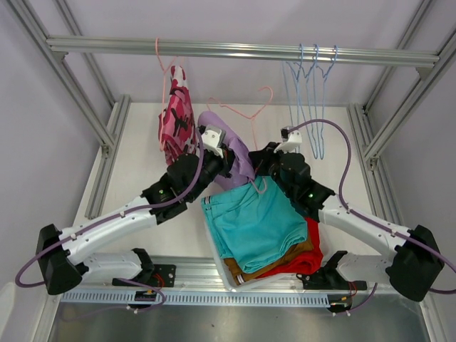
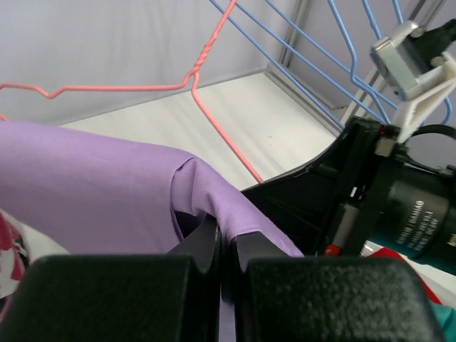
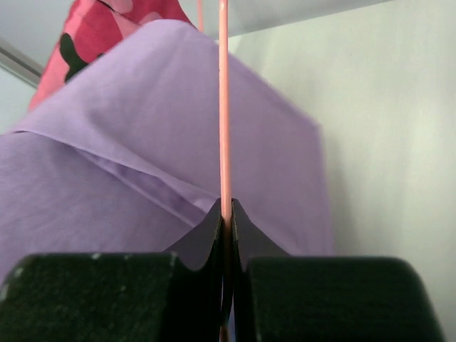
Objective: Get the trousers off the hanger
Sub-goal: Remove the trousers from the hanger, then place the trousers in the bin.
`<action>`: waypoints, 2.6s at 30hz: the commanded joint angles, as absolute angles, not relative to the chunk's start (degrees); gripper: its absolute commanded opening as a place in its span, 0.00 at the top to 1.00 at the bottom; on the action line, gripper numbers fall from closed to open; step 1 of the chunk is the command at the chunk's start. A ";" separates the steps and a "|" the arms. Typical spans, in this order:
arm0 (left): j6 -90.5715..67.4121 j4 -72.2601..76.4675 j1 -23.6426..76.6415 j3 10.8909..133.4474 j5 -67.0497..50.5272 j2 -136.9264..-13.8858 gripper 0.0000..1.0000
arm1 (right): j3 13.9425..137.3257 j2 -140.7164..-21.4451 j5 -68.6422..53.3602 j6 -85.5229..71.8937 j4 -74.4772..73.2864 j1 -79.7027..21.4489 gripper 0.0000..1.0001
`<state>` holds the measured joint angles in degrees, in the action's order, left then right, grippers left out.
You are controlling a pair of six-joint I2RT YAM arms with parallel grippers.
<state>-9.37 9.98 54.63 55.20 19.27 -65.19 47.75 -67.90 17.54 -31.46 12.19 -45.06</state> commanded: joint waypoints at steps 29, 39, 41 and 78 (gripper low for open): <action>-0.09 -11.60 60.90 84.73 18.02 -58.36 0.99 | 53.88 -73.13 15.38 -29.18 12.48 -41.40 1.00; -4.04 -12.48 69.60 74.98 20.39 -54.49 0.99 | 53.88 -71.11 13.54 -27.86 10.37 -38.50 1.00; -5.53 -11.69 72.23 72.52 20.66 -54.40 0.99 | 54.05 -70.14 13.19 -27.25 9.85 -37.36 1.00; -31.82 -12.55 98.08 58.70 36.90 -76.92 0.01 | 58.97 -53.00 3.08 -19.25 -15.55 -31.90 1.00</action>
<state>-32.49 -1.15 96.40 54.59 31.11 -82.15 56.18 -53.52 5.39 -20.80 -14.57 -31.90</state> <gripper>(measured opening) 0.991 0.049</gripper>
